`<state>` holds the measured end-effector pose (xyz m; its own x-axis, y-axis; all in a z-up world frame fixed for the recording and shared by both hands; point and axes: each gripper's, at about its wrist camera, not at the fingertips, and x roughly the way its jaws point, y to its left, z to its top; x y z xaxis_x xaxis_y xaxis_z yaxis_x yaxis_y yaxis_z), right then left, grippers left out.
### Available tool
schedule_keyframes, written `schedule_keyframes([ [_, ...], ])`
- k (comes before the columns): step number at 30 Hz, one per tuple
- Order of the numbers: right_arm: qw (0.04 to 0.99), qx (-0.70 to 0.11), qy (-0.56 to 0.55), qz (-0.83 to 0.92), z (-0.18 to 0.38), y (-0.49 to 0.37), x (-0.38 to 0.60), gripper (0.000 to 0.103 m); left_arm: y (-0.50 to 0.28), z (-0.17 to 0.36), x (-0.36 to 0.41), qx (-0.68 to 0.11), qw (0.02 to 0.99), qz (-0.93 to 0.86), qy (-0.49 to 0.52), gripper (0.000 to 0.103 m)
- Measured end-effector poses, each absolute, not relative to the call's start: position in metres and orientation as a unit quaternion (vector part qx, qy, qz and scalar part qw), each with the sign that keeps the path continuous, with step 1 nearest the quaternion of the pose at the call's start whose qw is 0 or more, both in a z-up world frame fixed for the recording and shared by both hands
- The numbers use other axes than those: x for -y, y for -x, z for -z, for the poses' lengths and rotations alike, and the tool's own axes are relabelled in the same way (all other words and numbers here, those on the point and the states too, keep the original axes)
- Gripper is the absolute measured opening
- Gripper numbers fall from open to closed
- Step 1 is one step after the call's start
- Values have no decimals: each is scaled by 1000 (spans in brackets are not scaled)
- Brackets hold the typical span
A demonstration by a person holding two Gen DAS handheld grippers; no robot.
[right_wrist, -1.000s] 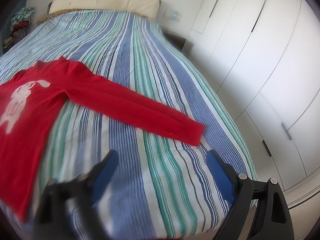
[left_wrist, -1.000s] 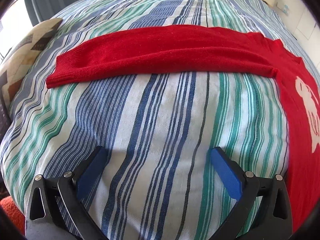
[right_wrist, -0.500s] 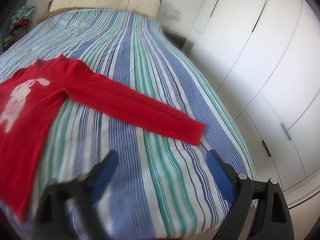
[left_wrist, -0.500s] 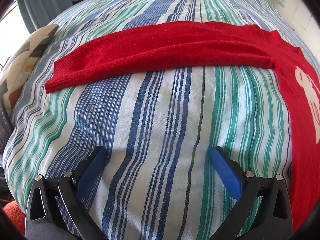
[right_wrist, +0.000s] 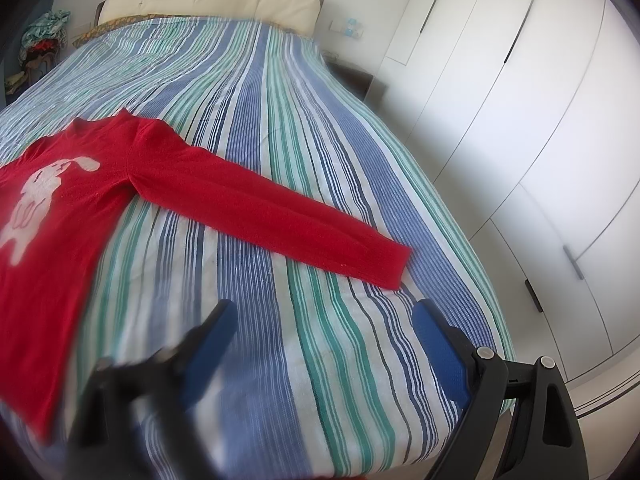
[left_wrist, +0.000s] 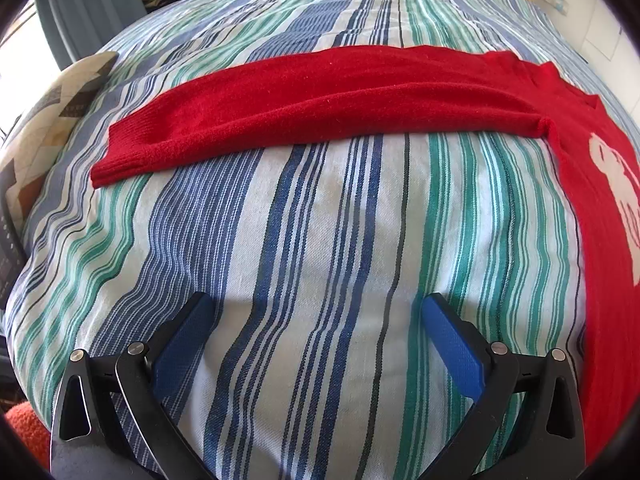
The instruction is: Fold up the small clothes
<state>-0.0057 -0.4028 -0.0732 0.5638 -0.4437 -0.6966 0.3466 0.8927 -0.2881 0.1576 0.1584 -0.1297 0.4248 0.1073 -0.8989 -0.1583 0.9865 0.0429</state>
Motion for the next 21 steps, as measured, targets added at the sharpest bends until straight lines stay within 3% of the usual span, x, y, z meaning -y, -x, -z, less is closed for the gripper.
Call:
schedule_keyframes([
  [21, 880, -415, 63, 224, 74, 3, 402, 88, -157, 130, -158, -530, 844, -80, 24, 103],
])
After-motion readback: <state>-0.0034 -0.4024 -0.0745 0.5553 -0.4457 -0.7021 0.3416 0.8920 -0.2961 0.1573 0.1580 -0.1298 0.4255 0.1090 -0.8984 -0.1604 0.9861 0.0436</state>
